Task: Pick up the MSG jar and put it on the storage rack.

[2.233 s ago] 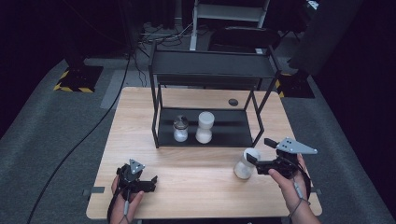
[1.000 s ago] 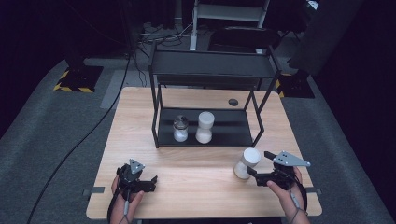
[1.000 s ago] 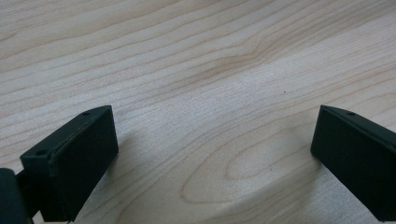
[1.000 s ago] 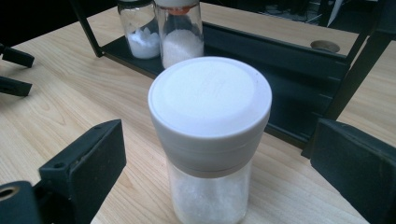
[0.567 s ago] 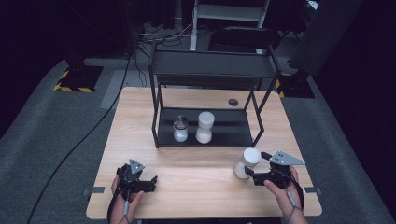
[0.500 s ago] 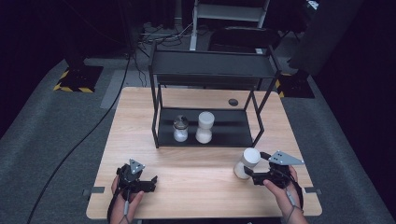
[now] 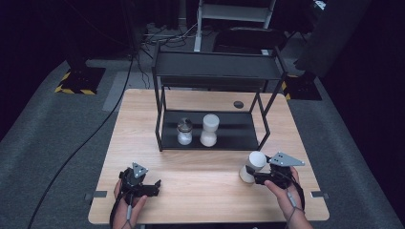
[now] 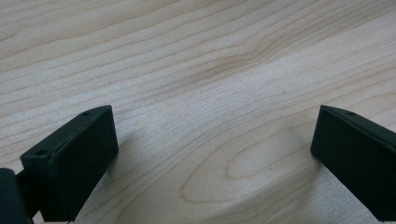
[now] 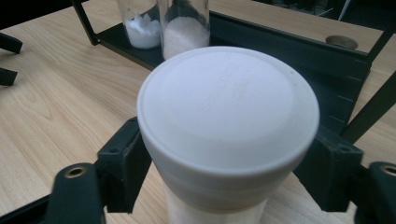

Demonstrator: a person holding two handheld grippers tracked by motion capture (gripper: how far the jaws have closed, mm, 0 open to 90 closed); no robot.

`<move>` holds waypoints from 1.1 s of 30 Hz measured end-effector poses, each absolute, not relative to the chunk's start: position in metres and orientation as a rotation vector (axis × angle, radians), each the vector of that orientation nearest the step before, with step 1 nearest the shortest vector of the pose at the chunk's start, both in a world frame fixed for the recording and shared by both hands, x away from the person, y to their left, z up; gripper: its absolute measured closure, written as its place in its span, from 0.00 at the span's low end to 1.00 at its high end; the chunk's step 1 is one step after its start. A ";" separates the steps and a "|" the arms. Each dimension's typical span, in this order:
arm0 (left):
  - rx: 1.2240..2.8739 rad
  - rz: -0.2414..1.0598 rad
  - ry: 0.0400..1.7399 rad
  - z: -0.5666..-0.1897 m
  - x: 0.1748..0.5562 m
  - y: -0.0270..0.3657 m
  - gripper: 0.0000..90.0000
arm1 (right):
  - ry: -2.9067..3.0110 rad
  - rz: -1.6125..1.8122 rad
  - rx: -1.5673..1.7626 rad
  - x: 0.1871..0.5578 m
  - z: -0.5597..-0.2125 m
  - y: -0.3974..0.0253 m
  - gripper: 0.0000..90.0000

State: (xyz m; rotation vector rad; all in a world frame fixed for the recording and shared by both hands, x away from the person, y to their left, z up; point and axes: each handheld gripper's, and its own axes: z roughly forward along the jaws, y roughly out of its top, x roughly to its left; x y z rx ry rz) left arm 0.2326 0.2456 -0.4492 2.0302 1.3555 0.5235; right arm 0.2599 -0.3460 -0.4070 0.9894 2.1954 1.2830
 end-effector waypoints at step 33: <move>2.020 0.531 1.375 -0.449 0.232 0.242 0.00 | 2.220 1.280 0.899 0.271 -0.375 -0.339 0.37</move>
